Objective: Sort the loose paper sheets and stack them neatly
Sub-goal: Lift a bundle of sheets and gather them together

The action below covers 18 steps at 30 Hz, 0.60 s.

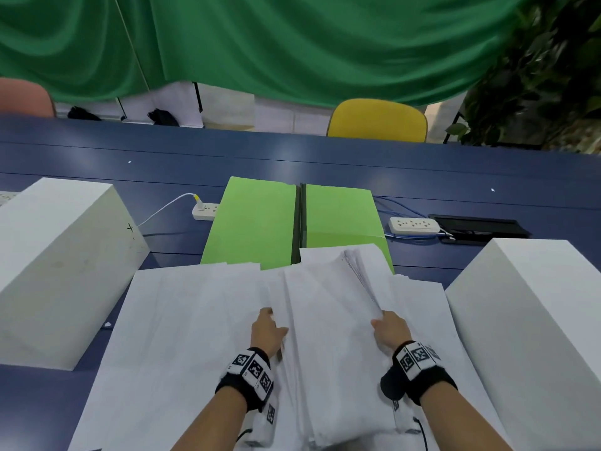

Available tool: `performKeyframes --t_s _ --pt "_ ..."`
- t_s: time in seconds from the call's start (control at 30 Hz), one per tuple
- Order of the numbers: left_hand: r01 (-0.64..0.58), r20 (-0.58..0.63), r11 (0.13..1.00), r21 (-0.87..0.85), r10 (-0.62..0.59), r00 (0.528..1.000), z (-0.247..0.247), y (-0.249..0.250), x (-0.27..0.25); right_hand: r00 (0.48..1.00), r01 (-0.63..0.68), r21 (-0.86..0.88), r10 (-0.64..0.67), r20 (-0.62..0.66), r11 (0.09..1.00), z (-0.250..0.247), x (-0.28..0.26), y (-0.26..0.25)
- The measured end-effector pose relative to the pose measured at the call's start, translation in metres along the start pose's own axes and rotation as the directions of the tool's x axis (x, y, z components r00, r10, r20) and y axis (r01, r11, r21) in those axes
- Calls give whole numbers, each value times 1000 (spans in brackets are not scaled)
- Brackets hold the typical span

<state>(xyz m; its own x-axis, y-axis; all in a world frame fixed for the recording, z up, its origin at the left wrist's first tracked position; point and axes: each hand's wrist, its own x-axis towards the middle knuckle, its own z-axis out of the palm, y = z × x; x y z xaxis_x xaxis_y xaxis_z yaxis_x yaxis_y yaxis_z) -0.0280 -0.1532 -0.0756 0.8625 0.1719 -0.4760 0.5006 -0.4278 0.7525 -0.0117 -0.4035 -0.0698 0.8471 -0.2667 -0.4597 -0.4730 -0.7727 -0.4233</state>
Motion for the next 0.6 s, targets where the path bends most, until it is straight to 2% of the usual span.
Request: performKeyframes --t_s 0.17,0.33,0.43,0.6 --pt "-75 -45 997 -12 75 996 -8 -7 8 999 -41 40 40 18 998 -9 0 1" --pt "-55 -208 980 -194 13 978 -19 -11 17 998 -49 212 40 46 976 -19 1 5" --pt "-58 -304 969 -240 -18 953 -16 -11 15 998 -34 303 15 65 952 -19 0 -1" --pt "-56 -320 931 -361 -67 945 -8 -15 17 997 -57 224 44 63 973 2 5 -4"
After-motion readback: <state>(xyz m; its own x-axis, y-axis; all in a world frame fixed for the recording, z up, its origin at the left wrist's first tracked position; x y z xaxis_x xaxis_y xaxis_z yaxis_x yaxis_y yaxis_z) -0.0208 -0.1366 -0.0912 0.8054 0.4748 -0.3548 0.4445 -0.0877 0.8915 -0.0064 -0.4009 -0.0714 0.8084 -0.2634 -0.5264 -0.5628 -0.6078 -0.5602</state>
